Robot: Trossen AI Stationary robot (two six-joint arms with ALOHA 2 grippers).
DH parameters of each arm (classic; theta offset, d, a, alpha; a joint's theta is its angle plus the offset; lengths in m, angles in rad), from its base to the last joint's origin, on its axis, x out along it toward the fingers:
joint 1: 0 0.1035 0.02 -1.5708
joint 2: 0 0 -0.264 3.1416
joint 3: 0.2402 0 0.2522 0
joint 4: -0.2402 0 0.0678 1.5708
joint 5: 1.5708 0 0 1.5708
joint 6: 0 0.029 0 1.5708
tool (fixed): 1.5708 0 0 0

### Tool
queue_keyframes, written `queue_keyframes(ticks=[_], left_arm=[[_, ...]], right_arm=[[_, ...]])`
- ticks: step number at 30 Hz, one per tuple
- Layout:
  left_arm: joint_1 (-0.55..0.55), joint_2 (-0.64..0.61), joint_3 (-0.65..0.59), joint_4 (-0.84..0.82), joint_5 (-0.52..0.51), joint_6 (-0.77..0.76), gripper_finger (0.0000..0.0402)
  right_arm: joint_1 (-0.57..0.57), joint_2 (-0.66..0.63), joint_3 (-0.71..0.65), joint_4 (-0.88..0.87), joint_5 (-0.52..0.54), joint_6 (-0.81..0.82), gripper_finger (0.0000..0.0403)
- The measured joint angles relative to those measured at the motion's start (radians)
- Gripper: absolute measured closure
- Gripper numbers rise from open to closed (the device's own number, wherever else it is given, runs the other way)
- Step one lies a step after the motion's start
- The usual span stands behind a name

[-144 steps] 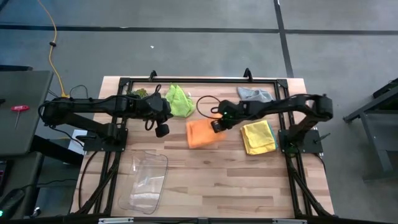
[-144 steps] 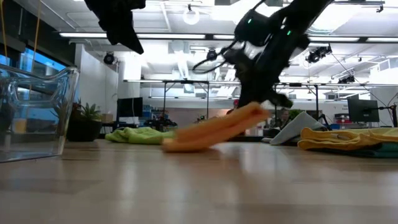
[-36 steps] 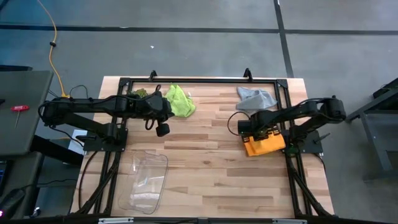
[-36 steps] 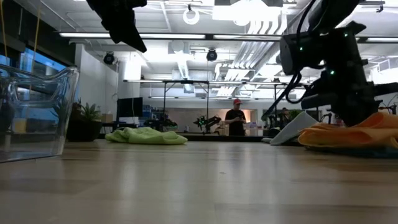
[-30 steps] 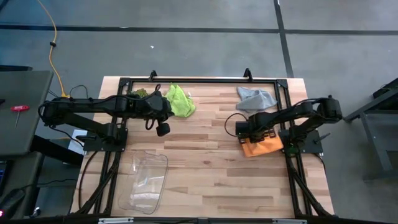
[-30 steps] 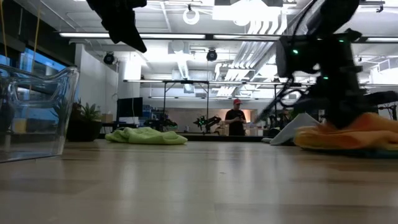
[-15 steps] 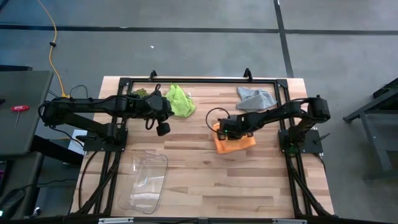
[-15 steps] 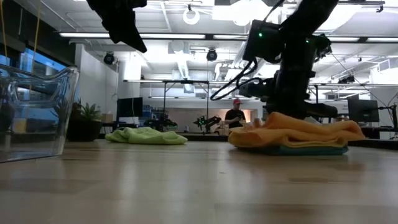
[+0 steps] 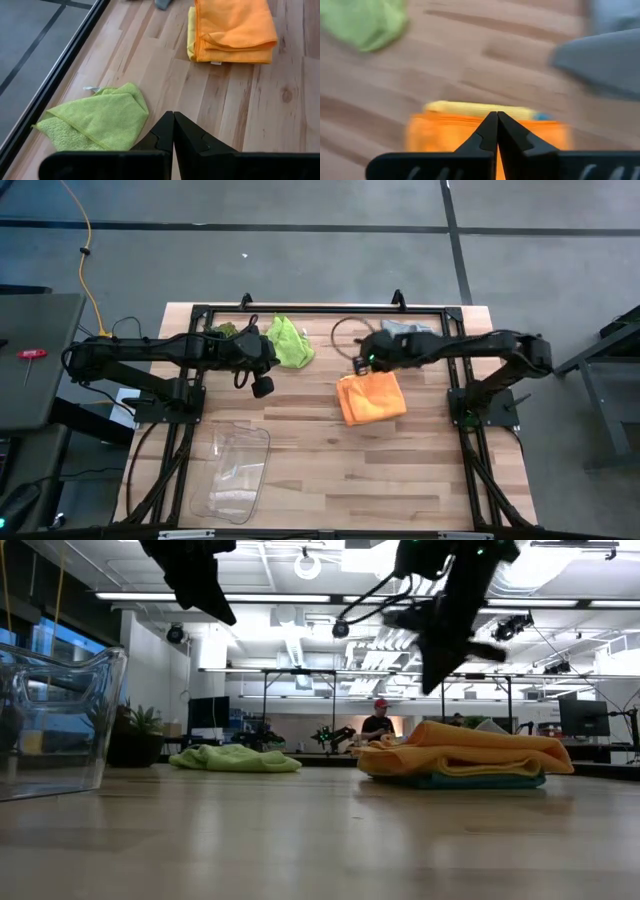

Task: Fold microfiber towels
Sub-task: Fold the light blue towel

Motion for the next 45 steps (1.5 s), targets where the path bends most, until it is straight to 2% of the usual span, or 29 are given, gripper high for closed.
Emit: queue_keyframes(ticks=[3, 6, 9, 14, 18, 20, 24, 27, 31, 39, 45], left_arm=[[0.000, 0.000, 0.000, 0.000, 0.000, -0.002, 0.0402], [0.000, 0.000, 0.000, -0.001, -0.002, -0.002, 0.0401], [0.000, 0.000, 0.000, -0.001, -0.004, -0.002, 0.0402], [0.000, 0.000, 0.000, -0.001, -0.005, -0.002, 0.0401], [0.000, 0.000, 0.000, -0.001, -0.005, -0.002, 0.0402], [0.000, 0.000, 0.000, -0.001, -0.005, -0.002, 0.0402], [0.000, 0.000, 0.000, -0.001, -0.007, -0.002, 0.0401], [0.000, 0.000, 0.000, -0.001, -0.009, -0.003, 0.0401], [0.000, 0.000, 0.000, 0.000, -0.015, -0.021, 0.0401], [0.000, 0.000, 0.000, 0.000, -0.038, -0.047, 0.0402], [0.000, 0.000, 0.000, 0.000, -0.038, -0.047, 0.0401]], right_arm=[[-0.063, -0.059, -0.026, -0.091, -0.007, -0.033, 0.0396], [-0.123, -0.126, -0.106, -0.091, -0.039, -0.046, 0.0369], [-0.172, -0.183, -0.185, -0.083, -0.051, -0.014, 0.0321], [-0.218, -0.233, -0.286, -0.078, -0.013, 0.095, 0.0226], [-0.230, -0.233, -0.376, -0.047, -0.014, 0.177, 0.0182], [-0.225, -0.235, -0.436, 0.040, -0.029, 0.257, 0.0176], [-0.234, -0.264, -0.568, 0.337, -0.056, 0.347, 0.0175], [-0.240, -0.301, -0.641, 0.460, 0.004, 0.420, 0.0174], [-0.242, -0.367, -0.694, 0.496, 0.102, 0.505, 0.0174], [-0.281, -0.432, -0.720, 0.666, 0.111, 0.432, 0.0174], [-0.310, -0.465, -0.720, 0.751, 0.101, 0.303, 0.0174]])
